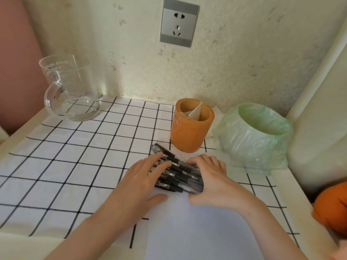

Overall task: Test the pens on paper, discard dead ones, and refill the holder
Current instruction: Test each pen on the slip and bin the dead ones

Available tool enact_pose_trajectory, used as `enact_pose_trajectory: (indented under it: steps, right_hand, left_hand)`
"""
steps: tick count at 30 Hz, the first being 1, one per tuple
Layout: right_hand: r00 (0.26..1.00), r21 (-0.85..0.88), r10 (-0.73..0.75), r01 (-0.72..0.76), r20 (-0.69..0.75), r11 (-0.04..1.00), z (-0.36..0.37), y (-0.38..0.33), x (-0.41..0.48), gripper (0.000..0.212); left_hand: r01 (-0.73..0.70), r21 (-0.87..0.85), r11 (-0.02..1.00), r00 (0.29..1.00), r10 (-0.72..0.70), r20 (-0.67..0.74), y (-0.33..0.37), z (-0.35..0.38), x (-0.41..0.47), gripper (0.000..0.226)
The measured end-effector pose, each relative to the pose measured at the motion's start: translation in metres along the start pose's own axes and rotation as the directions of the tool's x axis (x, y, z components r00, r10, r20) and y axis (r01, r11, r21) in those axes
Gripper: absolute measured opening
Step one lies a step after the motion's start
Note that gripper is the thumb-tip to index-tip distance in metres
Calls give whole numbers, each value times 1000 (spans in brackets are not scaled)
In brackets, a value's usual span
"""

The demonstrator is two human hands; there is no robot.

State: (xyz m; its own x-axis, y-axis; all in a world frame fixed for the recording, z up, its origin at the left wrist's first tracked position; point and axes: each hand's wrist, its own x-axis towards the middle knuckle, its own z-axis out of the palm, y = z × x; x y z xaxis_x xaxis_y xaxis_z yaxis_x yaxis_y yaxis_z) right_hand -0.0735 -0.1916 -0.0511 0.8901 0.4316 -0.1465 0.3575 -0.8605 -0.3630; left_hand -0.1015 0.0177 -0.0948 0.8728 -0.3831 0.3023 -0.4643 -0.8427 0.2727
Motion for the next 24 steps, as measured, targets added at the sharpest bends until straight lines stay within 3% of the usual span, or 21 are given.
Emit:
enact_pose_trajectory:
  steps: [5,9,12,15,18,24]
  right_hand:
    - [980,6,-197,197,12,980,9,-13,8,53]
    - [957,-40,-284,282,-65,959,11,-16,12,48]
    - [958,-90,-262,253,-117,963,9,-10,12,59]
    - [981,-16,-144,143,-132,990,0,-2,5,75]
    - [976,41,-83,93,-199,995,-4,6,-5,61]
    - [996,27,-93,93,-4,995,17,-2,-12,62]
  left_hand:
    - [-54,11,998,996,53,69,-4,-1,2,79]
    - [-4,16,1000,986,1,164,-4,-6,-1,85]
    - [25,27,999,989,-29,142,-1,-11,-5,73]
    - [15,89,996,998,-21,62,-2,-7,-11,59]
    - [98,146,984,993,-105,46,-3,-9,-18,55]
    - [180,188,966,982,-187,21,-3,-14,-34,60]
